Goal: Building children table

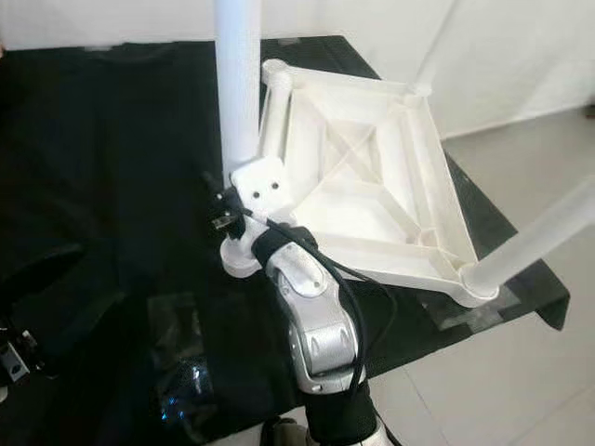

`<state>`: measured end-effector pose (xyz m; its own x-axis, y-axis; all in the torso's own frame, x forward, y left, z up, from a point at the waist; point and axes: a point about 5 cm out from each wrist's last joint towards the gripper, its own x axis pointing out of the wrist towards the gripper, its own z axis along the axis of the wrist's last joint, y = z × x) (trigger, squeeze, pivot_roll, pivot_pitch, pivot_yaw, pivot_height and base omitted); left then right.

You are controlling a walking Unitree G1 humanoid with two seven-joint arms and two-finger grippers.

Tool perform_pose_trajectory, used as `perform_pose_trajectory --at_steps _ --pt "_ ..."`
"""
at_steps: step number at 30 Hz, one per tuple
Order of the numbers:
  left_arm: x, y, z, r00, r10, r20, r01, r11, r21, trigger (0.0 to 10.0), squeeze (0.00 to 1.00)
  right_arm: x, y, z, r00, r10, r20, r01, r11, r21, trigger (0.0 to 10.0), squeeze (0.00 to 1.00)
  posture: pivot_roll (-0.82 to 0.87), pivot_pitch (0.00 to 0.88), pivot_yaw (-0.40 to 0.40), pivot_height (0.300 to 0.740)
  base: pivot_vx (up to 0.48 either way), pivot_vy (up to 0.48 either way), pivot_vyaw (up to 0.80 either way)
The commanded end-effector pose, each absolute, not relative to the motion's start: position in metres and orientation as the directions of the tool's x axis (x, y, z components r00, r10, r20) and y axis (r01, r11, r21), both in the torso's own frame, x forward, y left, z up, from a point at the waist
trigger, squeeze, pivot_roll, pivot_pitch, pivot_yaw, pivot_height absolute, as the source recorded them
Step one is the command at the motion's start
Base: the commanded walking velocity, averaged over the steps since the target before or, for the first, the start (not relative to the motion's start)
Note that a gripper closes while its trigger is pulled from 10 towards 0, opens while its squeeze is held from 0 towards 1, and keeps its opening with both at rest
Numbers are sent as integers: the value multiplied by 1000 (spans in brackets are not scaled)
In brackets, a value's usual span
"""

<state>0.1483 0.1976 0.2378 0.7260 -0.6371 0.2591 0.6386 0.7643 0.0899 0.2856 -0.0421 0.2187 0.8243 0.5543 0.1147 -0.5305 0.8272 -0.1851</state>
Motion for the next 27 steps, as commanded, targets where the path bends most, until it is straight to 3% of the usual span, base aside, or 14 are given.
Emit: perform_pose_trajectory --at_steps 1,8,12,16,24,25,26,27 --pt "148 197 235 724 -650 231 652 754 82 10000 0 287 -37 205 808 587 37 -577 804 -144 10000 1000 164 280 -129 740 0 0 0" --pt "151 196 234 730 -645 228 644 760 86 10000 0 278 -50 219 687 719 109 -713 695 -91 10000 1000 159 276 -125 740 0 0 0" --pt "152 197 234 736 -638 227 637 766 89 10000 0 270 -56 214 664 742 93 -736 671 -90 10000 1000 153 273 -124 740 0 0 0" --pt "157 200 232 758 -612 225 608 788 96 10000 0 241 -69 194 597 802 18 -800 597 -63 10000 1000 140 269 -119 740 0 0 0" --pt "173 213 230 834 -499 237 485 867 117 10000 0 222 -92 181 587 809 -13 -809 586 -59 10000 969 118 245 -110 740 0 0 0" --pt "178 216 227 858 -460 230 450 888 99 10000 0 219 -98 177 587 810 -21 -809 585 -57 10000 678 117 241 -109 740 0 0 0" --pt "181 218 224 877 -428 218 423 903 73 10000 0 218 -101 175 597 802 -20 -802 595 -55 10000 0 114 233 -108 740 0 0 0" --pt "181 218 224 877 -428 218 423 903 73 10000 0 218 -101 175 597 802 -20 -802 595 -55 10000 0 114 233 -108 740 0 0 0"
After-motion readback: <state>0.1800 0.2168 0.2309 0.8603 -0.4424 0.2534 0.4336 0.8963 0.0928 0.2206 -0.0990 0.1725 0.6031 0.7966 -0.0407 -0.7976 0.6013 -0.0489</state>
